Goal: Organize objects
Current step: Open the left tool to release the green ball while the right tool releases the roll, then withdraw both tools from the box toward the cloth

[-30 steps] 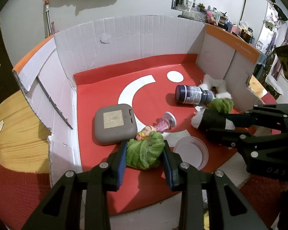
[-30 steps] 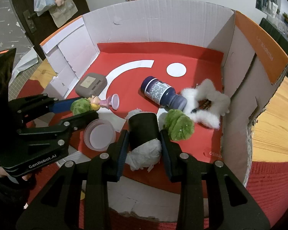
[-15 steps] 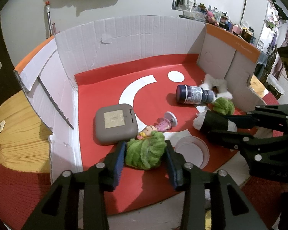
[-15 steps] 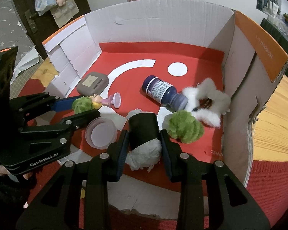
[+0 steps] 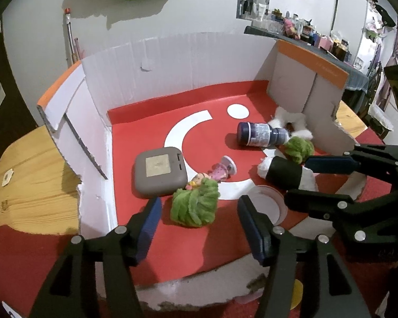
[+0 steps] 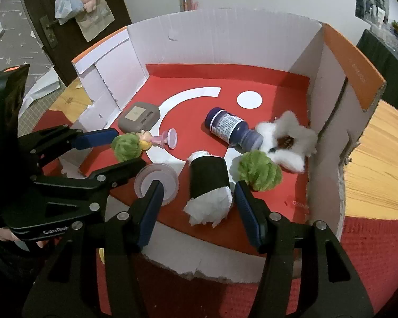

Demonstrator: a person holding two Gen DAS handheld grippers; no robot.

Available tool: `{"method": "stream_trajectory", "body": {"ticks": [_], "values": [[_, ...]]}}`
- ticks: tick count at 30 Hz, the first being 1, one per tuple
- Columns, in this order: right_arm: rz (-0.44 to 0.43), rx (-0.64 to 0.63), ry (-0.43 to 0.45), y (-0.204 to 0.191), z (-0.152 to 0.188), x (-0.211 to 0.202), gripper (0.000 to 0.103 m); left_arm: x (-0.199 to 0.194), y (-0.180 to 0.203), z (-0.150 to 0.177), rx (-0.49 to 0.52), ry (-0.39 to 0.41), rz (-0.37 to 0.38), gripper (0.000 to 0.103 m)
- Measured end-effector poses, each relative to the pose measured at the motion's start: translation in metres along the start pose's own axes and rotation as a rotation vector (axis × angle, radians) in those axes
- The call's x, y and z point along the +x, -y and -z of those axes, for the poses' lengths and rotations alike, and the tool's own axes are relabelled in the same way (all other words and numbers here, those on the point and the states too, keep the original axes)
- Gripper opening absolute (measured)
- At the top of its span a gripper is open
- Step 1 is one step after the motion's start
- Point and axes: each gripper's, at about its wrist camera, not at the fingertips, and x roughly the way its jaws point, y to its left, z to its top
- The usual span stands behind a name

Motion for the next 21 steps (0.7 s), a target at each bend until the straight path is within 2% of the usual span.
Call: {"method": "stream_trajectory", "body": {"ticks": [5,11,17,21], "values": [[0.000,-0.002,0.017,-0.003,0.003,-0.008,0.058,-0.007,0.002,0.003,0.001,0.013,-0.007,0.064],[0.001,-0.012,0.032,-0.009,0.009,-0.018,0.068,-0.018,0.004,0.006,-0.002,0.035,-0.016,0.071],[0.007,-0.009,0.044,-0.011,0.015,-0.028,0.070,-0.025,0.005,0.009,0.000,0.048,-0.032,0.077],[0.006,-0.010,0.050,-0.013,0.018,-0.035,0.076,-0.031,0.006,0.012,0.001,0.060,-0.042,0.083]]}}
